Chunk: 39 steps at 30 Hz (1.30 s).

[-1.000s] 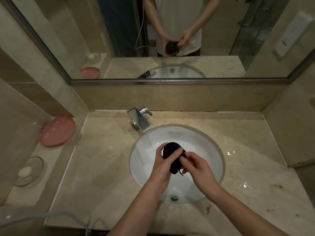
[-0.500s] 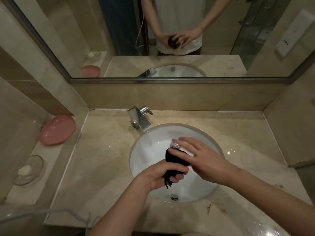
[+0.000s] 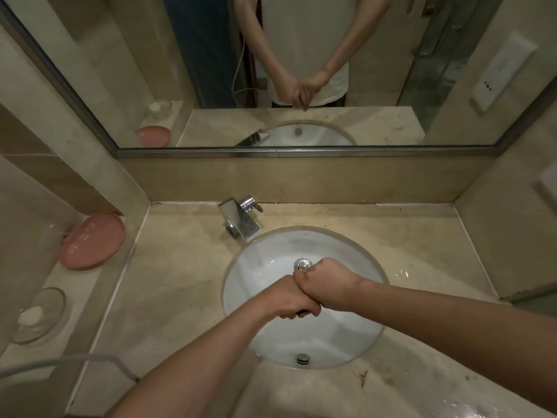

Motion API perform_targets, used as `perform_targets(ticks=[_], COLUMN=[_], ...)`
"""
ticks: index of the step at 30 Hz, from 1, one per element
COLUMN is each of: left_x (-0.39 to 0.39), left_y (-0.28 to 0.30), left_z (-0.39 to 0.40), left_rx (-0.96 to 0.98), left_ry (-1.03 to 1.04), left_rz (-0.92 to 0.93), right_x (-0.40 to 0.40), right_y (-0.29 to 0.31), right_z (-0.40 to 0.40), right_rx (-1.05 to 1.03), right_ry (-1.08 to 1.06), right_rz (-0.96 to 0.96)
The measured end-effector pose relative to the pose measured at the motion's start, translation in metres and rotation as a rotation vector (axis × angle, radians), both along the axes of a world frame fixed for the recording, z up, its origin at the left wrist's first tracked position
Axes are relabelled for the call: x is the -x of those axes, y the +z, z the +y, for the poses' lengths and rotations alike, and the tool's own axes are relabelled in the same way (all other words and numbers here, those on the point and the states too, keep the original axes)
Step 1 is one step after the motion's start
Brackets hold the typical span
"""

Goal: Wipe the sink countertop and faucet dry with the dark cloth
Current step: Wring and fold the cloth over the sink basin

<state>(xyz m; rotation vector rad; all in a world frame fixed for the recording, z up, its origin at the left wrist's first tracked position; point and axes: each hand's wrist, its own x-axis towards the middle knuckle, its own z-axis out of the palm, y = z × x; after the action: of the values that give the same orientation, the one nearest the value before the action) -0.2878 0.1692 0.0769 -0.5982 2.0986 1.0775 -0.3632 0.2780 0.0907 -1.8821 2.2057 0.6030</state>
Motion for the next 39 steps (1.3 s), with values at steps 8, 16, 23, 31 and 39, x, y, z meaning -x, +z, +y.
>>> perform_targets(ticks=[8,16,23,31,39], left_x=[-0.011,0.003,0.001,-0.009,-0.014], left_y=[-0.053,-0.038,0.013,0.025,0.031], left_z=[0.017,0.009,-0.026,-0.006,-0.002], left_rx=[0.529,0.428,-0.799,-1.653,-1.386], left_ry=[-0.079,-0.021,0.261,-0.089,-0.278], left_rz=[0.326,0.251,-0.144,-0.254,-0.329], right_x=[-0.005,0.004,0.007,0.010,0.005], right_y=[-0.035,-0.048,-0.039,0.017,0.039], right_z=[-0.015,0.014,0.070,0.051,0.035], right_rx=[-0.163,0.208,0.752,1.132,0.996], right_ry=[-0.339,-0.732,-0.222,0.314,0.483], right_rz=[-0.185,-0.522,-0.325,-0.295,-0.052])
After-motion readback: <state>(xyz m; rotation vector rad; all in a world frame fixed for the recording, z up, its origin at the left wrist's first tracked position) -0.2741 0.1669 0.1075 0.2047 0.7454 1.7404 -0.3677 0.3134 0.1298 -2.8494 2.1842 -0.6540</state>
